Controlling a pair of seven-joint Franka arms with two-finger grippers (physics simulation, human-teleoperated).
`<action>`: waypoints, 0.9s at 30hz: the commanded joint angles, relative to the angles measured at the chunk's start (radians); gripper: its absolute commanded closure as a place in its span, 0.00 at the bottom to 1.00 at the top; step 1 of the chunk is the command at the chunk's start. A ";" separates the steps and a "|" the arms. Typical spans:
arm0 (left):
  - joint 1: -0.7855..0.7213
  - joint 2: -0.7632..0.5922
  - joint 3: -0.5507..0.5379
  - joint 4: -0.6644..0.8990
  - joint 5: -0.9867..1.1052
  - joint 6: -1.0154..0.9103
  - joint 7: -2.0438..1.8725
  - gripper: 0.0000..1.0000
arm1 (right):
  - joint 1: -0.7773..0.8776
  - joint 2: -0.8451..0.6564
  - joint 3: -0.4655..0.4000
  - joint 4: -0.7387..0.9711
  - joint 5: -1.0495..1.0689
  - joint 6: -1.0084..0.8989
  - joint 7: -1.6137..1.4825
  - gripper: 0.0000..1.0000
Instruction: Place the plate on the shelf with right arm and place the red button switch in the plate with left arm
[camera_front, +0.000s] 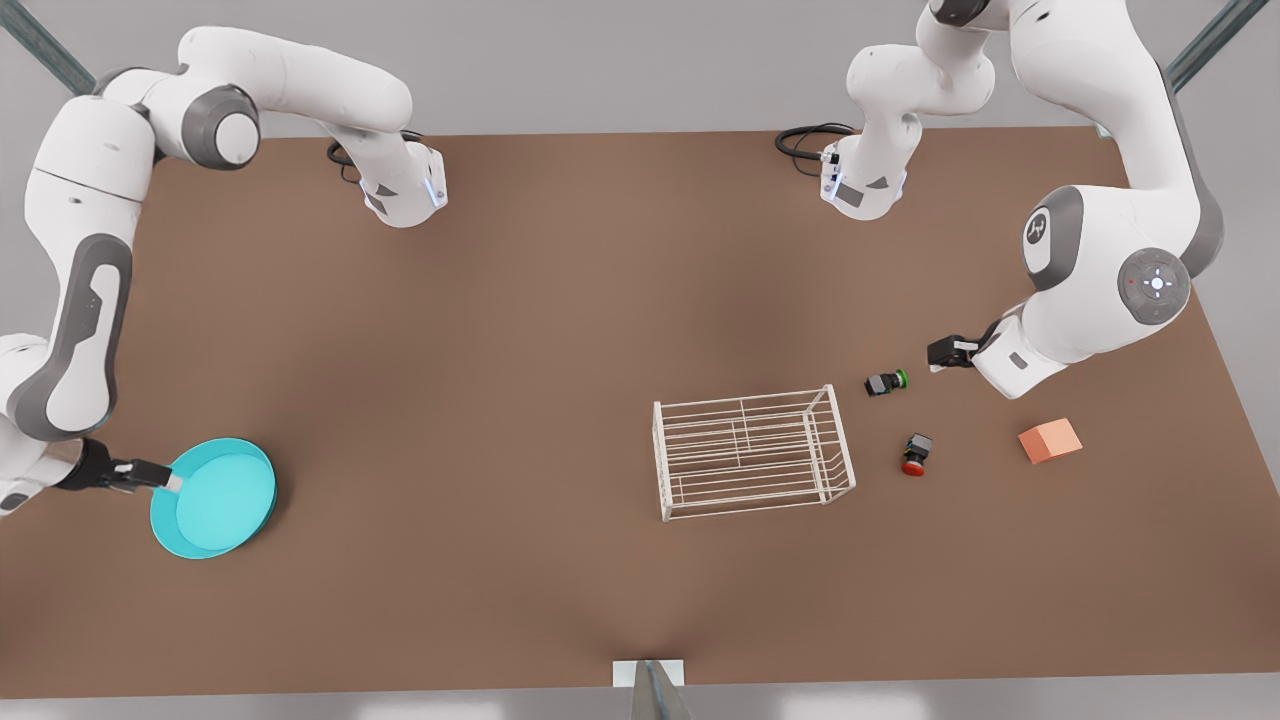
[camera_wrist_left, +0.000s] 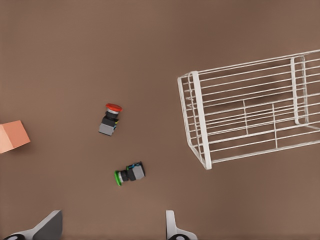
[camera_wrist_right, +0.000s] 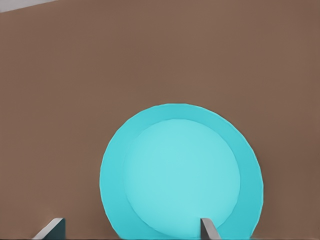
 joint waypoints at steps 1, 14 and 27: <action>-0.001 -0.001 0.000 0.000 0.003 -0.002 0.019 0.00 | -0.020 0.035 0.000 0.032 -0.005 0.003 -0.347 0.00; -0.001 -0.001 0.000 -0.009 0.016 -0.002 0.017 0.00 | -0.072 0.264 -0.012 0.199 -0.017 0.198 -0.428 0.00; -0.001 -0.001 0.000 -0.015 0.016 -0.002 0.019 0.00 | -0.080 0.334 -0.015 0.206 0.090 0.200 -0.249 0.13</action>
